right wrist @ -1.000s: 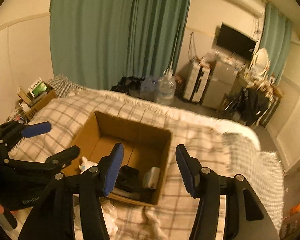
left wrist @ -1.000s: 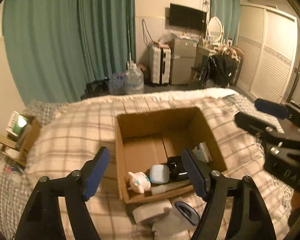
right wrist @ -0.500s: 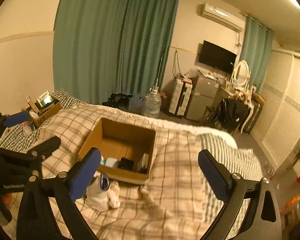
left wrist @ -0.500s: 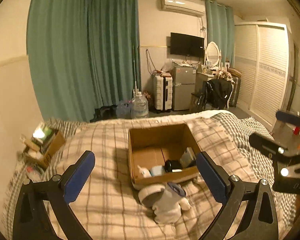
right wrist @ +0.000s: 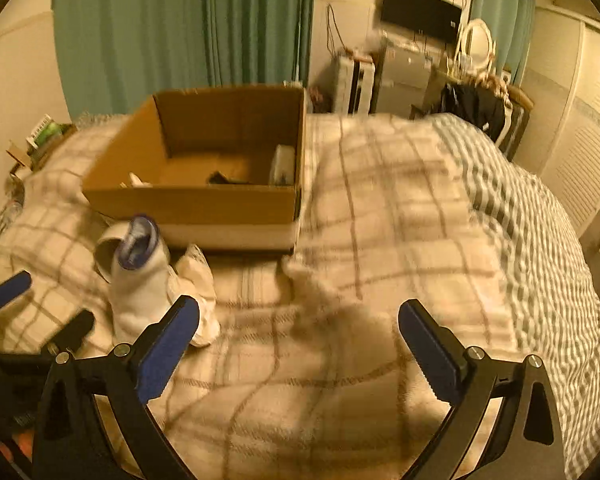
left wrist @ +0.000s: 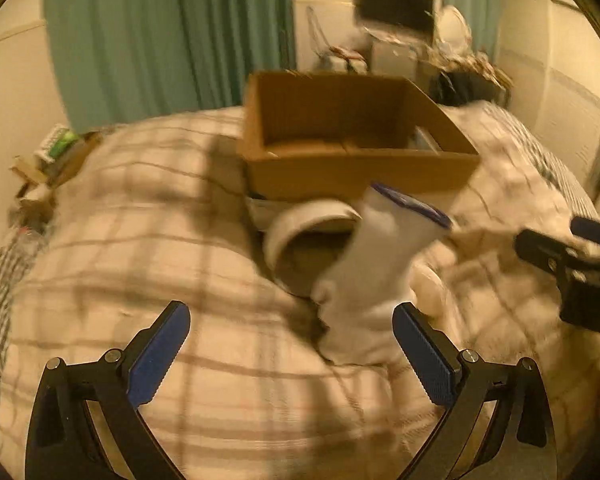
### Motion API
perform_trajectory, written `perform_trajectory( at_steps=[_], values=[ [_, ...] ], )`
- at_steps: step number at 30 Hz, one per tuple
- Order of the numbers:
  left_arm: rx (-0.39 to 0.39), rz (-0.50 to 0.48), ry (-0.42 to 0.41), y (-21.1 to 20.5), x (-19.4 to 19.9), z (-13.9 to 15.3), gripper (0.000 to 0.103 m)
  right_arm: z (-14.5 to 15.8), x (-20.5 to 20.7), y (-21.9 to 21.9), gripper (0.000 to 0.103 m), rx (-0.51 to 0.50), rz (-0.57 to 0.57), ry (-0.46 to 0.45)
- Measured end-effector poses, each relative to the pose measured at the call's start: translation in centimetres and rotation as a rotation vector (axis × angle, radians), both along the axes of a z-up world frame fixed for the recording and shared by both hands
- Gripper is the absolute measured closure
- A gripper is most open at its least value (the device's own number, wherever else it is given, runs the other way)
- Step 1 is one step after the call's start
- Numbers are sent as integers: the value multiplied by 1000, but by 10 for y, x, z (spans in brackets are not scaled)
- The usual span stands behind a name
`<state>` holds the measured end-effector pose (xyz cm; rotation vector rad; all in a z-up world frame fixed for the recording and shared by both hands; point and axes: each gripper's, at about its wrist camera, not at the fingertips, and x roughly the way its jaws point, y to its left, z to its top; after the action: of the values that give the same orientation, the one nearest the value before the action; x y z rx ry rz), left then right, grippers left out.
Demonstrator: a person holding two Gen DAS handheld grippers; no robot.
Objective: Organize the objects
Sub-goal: 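Grasp the white sock with the left tool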
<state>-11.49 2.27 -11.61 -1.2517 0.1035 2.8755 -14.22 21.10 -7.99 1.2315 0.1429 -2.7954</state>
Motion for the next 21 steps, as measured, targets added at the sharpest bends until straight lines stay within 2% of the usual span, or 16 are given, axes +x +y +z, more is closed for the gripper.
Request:
perform_trajectory(
  at_steps=[3,7,8,10,11,13,18,21],
  values=[
    [27,-44,10,11,-1,-4,0,0,-2,-1,3,-3,1,2],
    [26,-89,-50,30,-16,-20,2,-3,-1,-2,3,1,-2,-6],
    [26,-95,-67,34,-19,-22,7,-2,-1,-1,3,-1,-7,-3],
    [44,-115,-118,34,-27,-34,53,1,0,1,3,-5,-15,5],
    [72,-127,-159,34,-32,-41,58,1,0,2,3,-7,-18,6],
    [98,-123,-157,30,-31,-40,64,1,-1,1,3,-6,-24,5],
    [175,-67,-154,10,-13,-20,71,3,2,-2,3,-5,-6,24],
    [213,-56,-127,-6,3,2,71,3,3,-9,3,-19,35,22]
  ],
)
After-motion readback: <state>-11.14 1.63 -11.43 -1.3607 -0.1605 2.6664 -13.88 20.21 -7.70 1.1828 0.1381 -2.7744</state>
